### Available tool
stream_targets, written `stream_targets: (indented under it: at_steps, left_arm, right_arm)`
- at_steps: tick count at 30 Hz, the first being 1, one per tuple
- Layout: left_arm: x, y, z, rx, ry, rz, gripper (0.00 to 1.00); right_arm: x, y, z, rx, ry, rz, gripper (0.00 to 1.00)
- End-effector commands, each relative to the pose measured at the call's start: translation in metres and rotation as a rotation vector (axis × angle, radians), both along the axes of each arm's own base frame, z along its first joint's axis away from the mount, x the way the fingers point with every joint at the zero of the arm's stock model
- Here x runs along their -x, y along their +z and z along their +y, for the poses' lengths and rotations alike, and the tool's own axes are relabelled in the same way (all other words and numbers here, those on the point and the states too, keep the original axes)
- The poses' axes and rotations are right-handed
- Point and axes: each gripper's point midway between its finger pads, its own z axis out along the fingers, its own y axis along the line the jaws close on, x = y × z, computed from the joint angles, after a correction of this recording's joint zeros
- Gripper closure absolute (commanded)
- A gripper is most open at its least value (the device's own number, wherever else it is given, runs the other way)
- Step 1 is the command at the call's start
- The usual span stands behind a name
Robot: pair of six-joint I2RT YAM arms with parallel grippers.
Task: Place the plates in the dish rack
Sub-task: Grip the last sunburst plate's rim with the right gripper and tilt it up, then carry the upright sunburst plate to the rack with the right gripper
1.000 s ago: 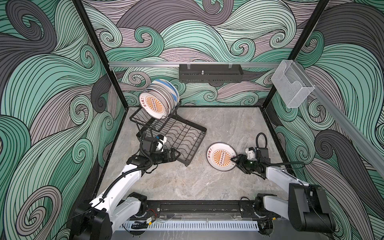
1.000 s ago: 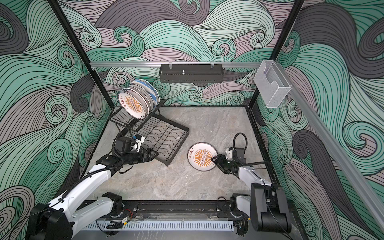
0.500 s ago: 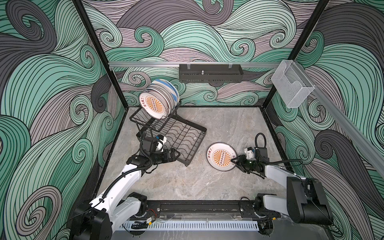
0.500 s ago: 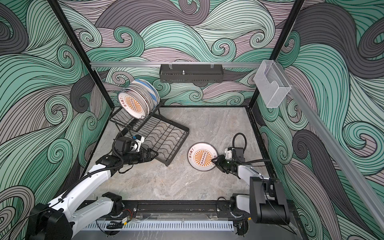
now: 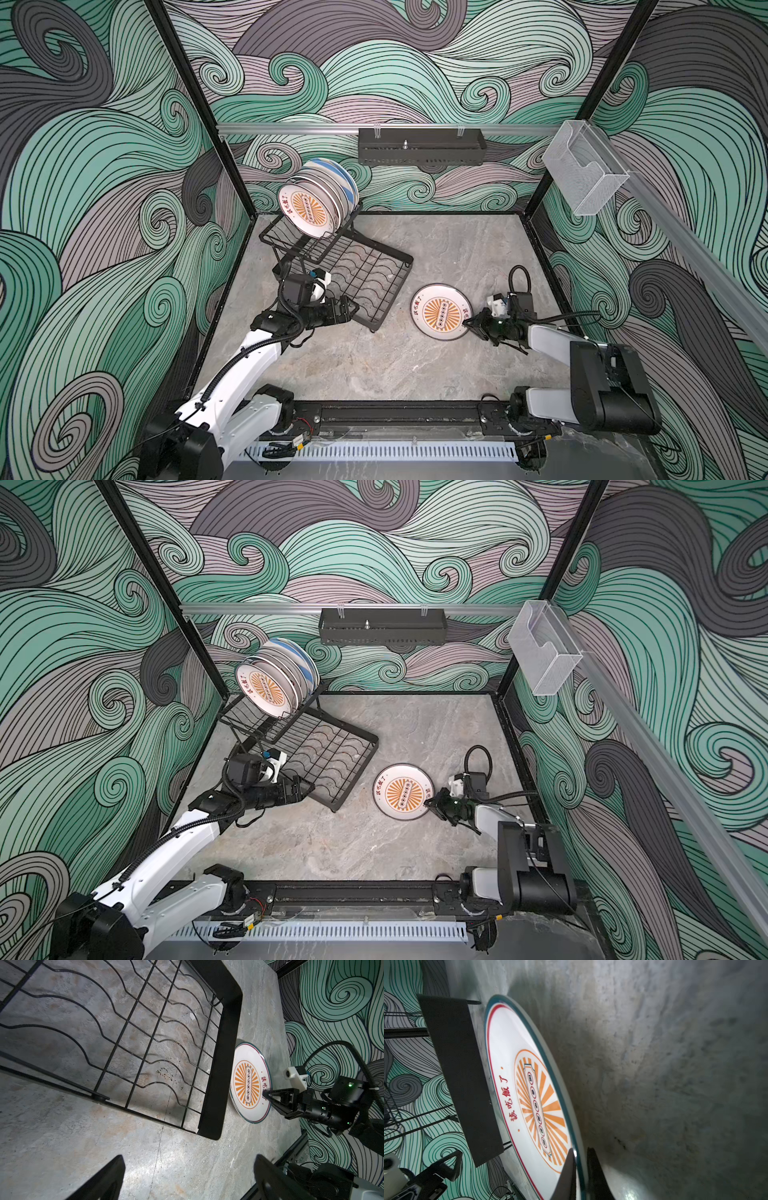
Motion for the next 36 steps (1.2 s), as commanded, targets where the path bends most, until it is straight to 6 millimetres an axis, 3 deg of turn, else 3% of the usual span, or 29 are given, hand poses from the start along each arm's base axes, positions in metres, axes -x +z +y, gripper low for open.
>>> stream_targets:
  at_steps: [1,9,13,19,22,29,36]
  left_arm:
    - [-0.004,0.013,0.003,-0.010,0.028,-0.030,0.01]
    - [-0.004,0.025,0.015,-0.038,0.084,-0.066,0.01]
    - [-0.003,0.025,0.022,-0.057,0.113,-0.072,0.01]
    - [-0.005,0.012,0.033,-0.113,0.164,-0.015,0.01]
    - [-0.007,0.007,0.038,-0.123,0.191,0.016,0.01]
    - [-0.012,0.003,0.040,-0.039,0.229,0.040,0.02]
    - [-0.007,0.007,0.055,0.009,0.303,0.032,0.01]
  right_arm:
    - [-0.003,0.001,-0.006,0.037,-0.008,0.001,0.93]
    - [-0.010,0.024,-0.008,0.060,0.002,-0.056,1.00]
    - [-0.015,0.046,-0.008,0.076,0.021,-0.112,1.00]
    - [-0.031,0.107,-0.011,0.149,0.061,-0.259,1.00]
    - [-0.038,0.143,-0.007,0.279,0.111,-0.330,1.00]
    - [-0.066,0.245,0.037,0.471,0.188,-0.624,1.00]
    - [-0.085,0.338,0.116,0.499,0.282,-0.933,1.00]
